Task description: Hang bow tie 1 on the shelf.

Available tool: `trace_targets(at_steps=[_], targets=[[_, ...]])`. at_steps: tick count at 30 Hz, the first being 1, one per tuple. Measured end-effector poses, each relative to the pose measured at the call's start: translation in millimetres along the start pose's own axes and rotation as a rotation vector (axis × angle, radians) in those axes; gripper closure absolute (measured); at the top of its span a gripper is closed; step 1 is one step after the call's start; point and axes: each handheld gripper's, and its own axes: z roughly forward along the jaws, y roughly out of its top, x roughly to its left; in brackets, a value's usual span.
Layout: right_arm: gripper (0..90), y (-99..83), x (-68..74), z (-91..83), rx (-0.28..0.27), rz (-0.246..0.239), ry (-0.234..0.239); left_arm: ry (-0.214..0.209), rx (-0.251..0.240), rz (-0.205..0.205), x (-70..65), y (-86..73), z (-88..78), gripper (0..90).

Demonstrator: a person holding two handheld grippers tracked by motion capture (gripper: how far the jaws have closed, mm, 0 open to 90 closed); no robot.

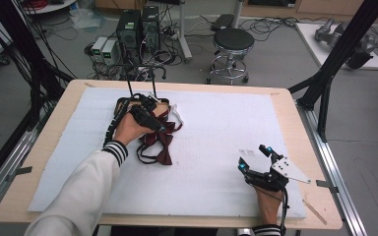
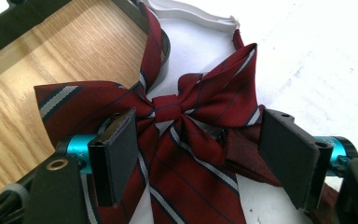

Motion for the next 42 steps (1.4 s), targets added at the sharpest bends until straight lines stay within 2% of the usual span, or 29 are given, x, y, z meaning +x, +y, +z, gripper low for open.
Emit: trace_targets(at_steps=[7, 13, 19, 27, 36, 42], targets=[[10.4, 0.0, 0.0, 0.0, 0.000, 0.002, 0.000, 0.011, 0.021, -0.043, 3.5, 1.4, 6.0, 34.2], [10.4, 0.0, 0.1, 0.0, 0.000, -0.001, -0.002, 0.019, 0.043, -0.048, 2.2, 2.1, 11.1, 37.1], [10.3, 0.0, 0.0, 0.0, -0.001, 0.000, 0.000, 0.029, 0.055, -0.065, 2.2, 2.3, 16.0, 42.2], [10.4, 0.0, 0.0, -0.1, 0.000, 0.000, 0.000, 0.026, 0.075, -0.090, 2.6, 2.2, 24.7, 44.4], [10.4, 0.0, 0.0, 0.0, -0.001, -0.002, 0.000, 0.028, 0.083, -0.099, 5.4, 2.1, 33.0, 48.2], [10.4, 0.0, 0.4, 0.1, 0.001, -0.001, 0.002, 0.030, 0.074, -0.120, 8.4, 1.6, 35.1, 53.0]])
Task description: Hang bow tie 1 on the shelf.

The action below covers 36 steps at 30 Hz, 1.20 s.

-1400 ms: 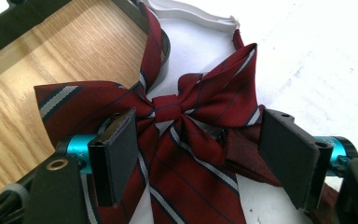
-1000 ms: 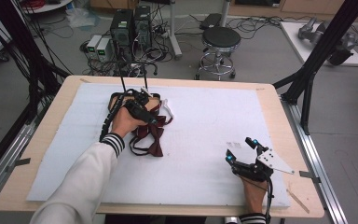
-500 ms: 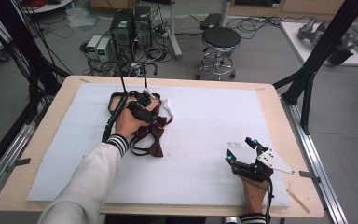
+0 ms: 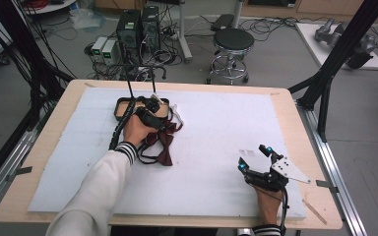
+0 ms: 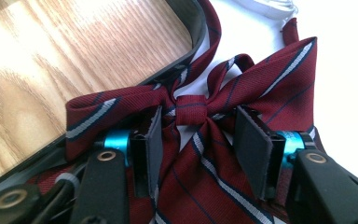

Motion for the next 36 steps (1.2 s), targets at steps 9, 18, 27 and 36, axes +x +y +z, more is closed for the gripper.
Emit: trace_targets(at_steps=[9, 18, 27, 36], targets=[[10.4, 0.0, 0.2, 0.0, 0.001, 0.000, -0.002, 0.063, 0.012, 0.003, -3.9, 1.0, 2.6, 61.5], [10.4, 0.0, 0.1, 0.0, 0.001, -0.001, -0.002, 0.105, 0.018, 0.055, -9.5, 1.2, 2.8, 68.3], [10.4, 0.0, -0.3, -0.2, 0.000, 0.001, -0.001, 0.098, -0.016, 0.088, -10.8, 0.2, -2.7, 69.8], [10.4, 0.1, 0.3, 0.0, 0.000, -0.002, -0.001, 0.098, -0.083, 0.151, -12.7, -6.5, -13.4, 70.2]])
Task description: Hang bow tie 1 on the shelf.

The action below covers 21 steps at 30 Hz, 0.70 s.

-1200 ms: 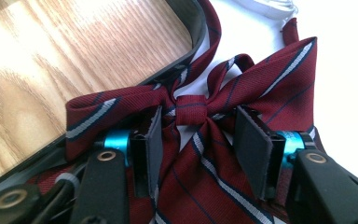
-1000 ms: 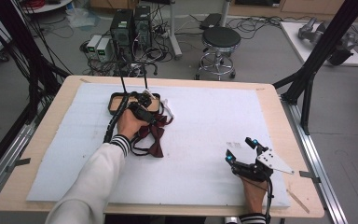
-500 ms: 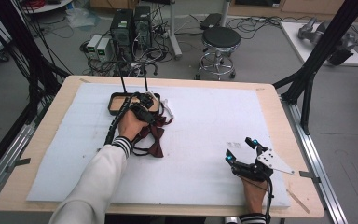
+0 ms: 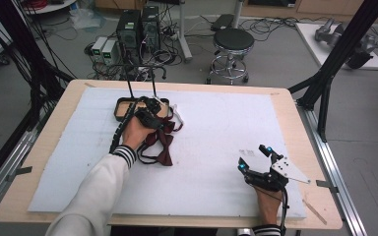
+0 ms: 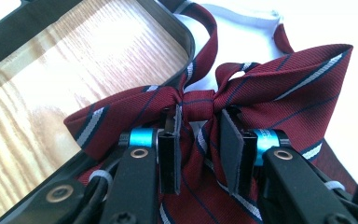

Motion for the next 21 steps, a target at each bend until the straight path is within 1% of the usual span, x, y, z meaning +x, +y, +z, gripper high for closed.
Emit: trace_targets(at_steps=[2, 5, 9, 13, 15, 18, 21], targets=[[10.4, 0.0, 0.0, 0.0, 0.000, -0.001, -0.001, 0.003, -0.014, 0.005, 0.9, -1.9, -3.1, 70.4], [10.3, 0.0, -0.1, 0.1, 0.000, 0.000, -0.001, -0.008, -0.043, 0.008, 3.6, -3.0, -9.7, 70.4], [10.4, 0.0, -0.1, 0.0, 0.000, -0.001, -0.001, -0.030, -0.107, 0.016, 7.1, -3.5, -21.1, 70.4], [10.4, 0.0, 0.0, 0.1, 0.000, -0.003, -0.002, -0.046, -0.167, 0.034, 9.1, -4.8, -33.8, 70.4], [10.3, 0.1, 0.4, 0.1, 0.000, -0.001, -0.004, -0.053, -0.186, 0.041, 9.4, -5.5, -39.8, 70.4], [10.4, 0.0, 0.5, -0.1, 0.002, -0.004, -0.004, -0.048, -0.217, 0.053, 8.9, -6.8, -49.0, 70.4], [10.4, -0.1, 0.5, -0.1, 0.002, -0.006, -0.003, -0.049, -0.247, 0.054, 10.3, -8.4, -58.4, 70.4]])
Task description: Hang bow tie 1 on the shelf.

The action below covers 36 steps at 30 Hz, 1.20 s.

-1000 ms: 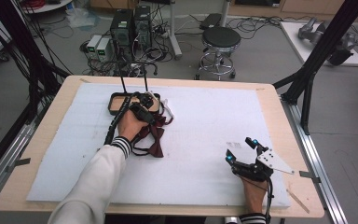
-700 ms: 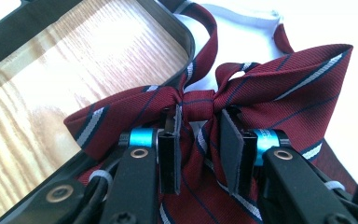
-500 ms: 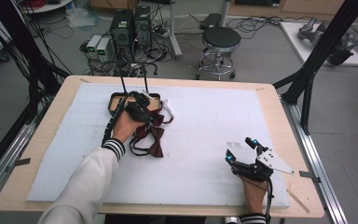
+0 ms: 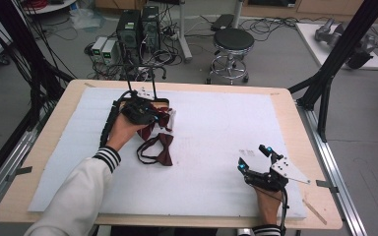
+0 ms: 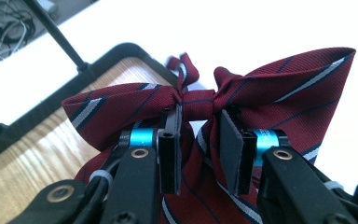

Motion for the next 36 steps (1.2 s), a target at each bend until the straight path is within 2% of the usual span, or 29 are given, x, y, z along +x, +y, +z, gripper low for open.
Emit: trace_targets(at_steps=[9, 13, 18, 36], targets=[[10.3, 0.0, 0.0, 0.0, 0.000, -0.001, -0.001, -0.008, -0.116, -0.004, 8.0, -1.6, -29.5, 70.4], [10.4, 0.0, 0.2, -0.1, 0.001, 0.000, -0.001, -0.009, -0.139, -0.002, 11.5, -3.4, -39.6, 70.4], [10.4, 0.0, 0.3, 0.1, -0.001, -0.004, 0.000, -0.015, -0.196, -0.003, 17.4, -6.1, -54.2, 70.4], [10.4, 0.0, 1.0, 0.1, 0.001, -0.006, -0.004, 0.040, -0.327, -0.011, 42.6, -15.9, -108.4, 70.4]])
